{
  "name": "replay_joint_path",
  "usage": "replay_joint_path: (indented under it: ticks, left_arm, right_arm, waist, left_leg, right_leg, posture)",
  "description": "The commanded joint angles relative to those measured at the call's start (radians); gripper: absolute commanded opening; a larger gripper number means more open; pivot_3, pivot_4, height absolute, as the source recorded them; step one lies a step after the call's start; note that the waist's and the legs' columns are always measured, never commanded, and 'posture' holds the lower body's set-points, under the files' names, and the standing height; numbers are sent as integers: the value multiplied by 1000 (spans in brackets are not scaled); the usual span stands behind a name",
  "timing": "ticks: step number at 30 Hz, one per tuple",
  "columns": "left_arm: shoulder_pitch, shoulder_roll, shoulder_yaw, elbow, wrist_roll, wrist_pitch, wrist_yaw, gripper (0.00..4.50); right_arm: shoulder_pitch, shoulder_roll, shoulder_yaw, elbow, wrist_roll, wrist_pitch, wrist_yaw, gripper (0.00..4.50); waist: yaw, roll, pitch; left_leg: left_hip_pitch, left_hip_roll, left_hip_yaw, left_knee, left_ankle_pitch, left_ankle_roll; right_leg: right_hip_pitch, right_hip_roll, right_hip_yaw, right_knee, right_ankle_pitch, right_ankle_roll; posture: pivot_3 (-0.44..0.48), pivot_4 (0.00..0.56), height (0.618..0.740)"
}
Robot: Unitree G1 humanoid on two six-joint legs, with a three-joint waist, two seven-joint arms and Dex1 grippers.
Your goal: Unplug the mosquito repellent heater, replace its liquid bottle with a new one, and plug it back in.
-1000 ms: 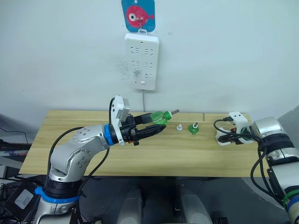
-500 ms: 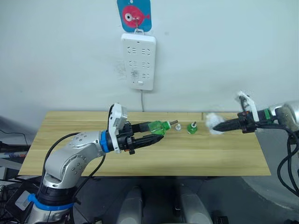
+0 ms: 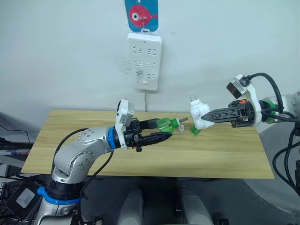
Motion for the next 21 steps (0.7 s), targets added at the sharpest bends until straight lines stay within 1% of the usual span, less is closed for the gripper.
replay_joint_path:
  ticks: [1,8,12,15,21]
  left_arm:
    - [-19,-15,-10,-18,-8,-13,-6,2256]
    - [-17,-22,-22,-10,4,-21,-12,2256]
    - [-18,-17,-14,-10,-5,-16,-14,2256]
    - [-31,-25,-18,3,0,-20,-13,2256]
    - [-64,-75,-53,23,19,-32,-2,2256]
  right_arm:
    - [-31,7,-44,9,106,8,-71,2968]
    - [-13,-12,-40,17,248,8,-154,2968]
    - [-4,-26,-39,21,283,8,-186,2968]
    - [3,-15,-46,8,288,8,-209,2968]
    - [5,5,-41,13,328,8,-244,2968]
  waist:
    - [0,0,0]
    - [-1,0,0]
    - [-1,0,0]
    - [-1,0,0]
    - [-1,0,0]
  left_leg:
    - [0,0,0,0,0,0]
    - [0,0,0,0,0,0]
    - [0,0,0,0,0,0]
    - [0,0,0,0,0,0]
    - [0,0,0,0,0,0]
  right_leg:
    - [0,0,0,0,0,0]
    - [0,0,0,0,0,0]
    - [0,0,0,0,0,0]
    - [0,1,0,0,0,0]
    - [0,1,0,0,0,0]
  posture:
    - [-27,220,740]
    - [-30,226,740]
    - [-33,227,740]
    - [-34,228,740]
    - [-31,231,740]
